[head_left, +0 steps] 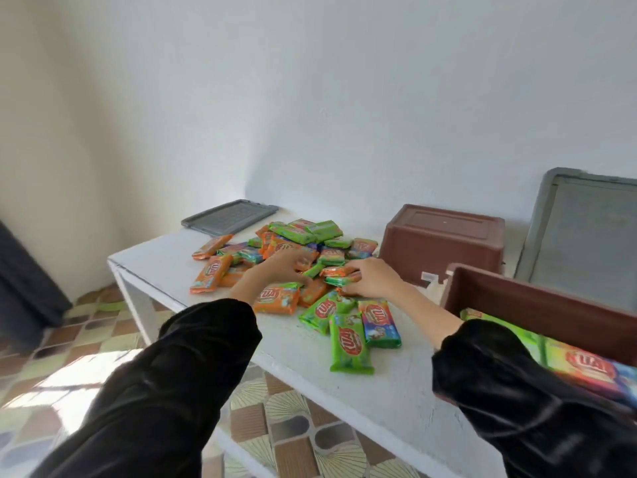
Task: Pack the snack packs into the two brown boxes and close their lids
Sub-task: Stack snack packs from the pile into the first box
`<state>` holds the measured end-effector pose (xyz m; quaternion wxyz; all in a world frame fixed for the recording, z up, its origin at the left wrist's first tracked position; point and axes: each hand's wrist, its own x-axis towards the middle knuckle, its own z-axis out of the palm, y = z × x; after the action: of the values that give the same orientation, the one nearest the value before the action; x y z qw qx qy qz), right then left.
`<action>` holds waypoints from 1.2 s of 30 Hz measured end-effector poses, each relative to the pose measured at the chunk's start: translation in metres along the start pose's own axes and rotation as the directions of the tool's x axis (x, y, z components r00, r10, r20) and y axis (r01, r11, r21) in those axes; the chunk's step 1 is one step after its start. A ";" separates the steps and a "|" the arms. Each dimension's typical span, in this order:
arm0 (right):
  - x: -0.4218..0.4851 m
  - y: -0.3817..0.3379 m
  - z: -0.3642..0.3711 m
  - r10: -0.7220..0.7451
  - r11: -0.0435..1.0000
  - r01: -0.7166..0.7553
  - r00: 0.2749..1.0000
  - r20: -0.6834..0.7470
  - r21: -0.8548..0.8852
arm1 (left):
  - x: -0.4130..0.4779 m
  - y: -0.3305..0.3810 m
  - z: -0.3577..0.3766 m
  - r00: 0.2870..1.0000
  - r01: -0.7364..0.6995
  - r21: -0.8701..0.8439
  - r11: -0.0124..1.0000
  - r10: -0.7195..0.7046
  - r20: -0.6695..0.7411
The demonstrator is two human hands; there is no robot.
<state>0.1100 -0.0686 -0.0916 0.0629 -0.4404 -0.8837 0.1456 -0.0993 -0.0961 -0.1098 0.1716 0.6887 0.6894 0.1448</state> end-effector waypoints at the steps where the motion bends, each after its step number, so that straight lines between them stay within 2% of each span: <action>1: 0.003 -0.005 0.013 0.013 0.999 -0.011 0.999 0.044 -0.032 | -0.006 -0.013 0.006 0.999 0.043 0.023 0.999 -0.043 0.019; 4: 0.000 -0.013 0.052 0.084 0.987 -0.055 0.978 0.189 -0.151 | -0.018 -0.040 0.028 0.987 0.139 0.041 0.989 -0.142 0.072; 6: -0.008 -0.014 0.072 0.121 0.977 -0.074 0.964 0.236 -0.199 | -0.019 -0.054 0.043 0.983 0.164 0.043 0.986 -0.167 0.079; 13: -0.028 -0.014 0.087 0.122 0.976 -0.085 0.976 0.181 -0.199 | -0.017 -0.064 0.049 0.983 0.147 0.173 0.974 -0.163 0.080; 16: -0.042 -0.016 0.096 0.075 0.978 -0.033 0.978 0.197 -0.205 | -0.023 -0.066 0.049 0.989 0.144 0.178 0.973 -0.136 -0.056; 18: -0.052 -0.016 0.103 0.061 0.980 -0.029 0.985 0.159 -0.196 | -0.028 -0.065 0.051 0.982 0.152 0.177 0.972 -0.127 -0.141; 24: -0.062 -0.017 0.100 0.118 0.969 -0.093 0.988 0.100 -0.228 | -0.039 -0.059 0.053 0.994 0.104 0.174 0.979 -0.096 -0.057; 31: -0.072 -0.022 0.103 0.099 0.995 -0.098 0.991 0.091 -0.010 | -0.055 -0.061 0.061 0.991 0.088 0.176 0.980 -0.068 -0.114; 36: -0.068 -0.022 0.086 0.121 0.989 -0.126 0.990 0.065 0.072 | -0.062 -0.048 0.044 0.990 0.063 0.167 0.984 -0.040 -0.136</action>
<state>0.1135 -0.1523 -0.1656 0.0436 -0.4869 -0.8500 0.1961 -0.1239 -0.1600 -0.1677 0.0696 0.6717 0.7268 0.1256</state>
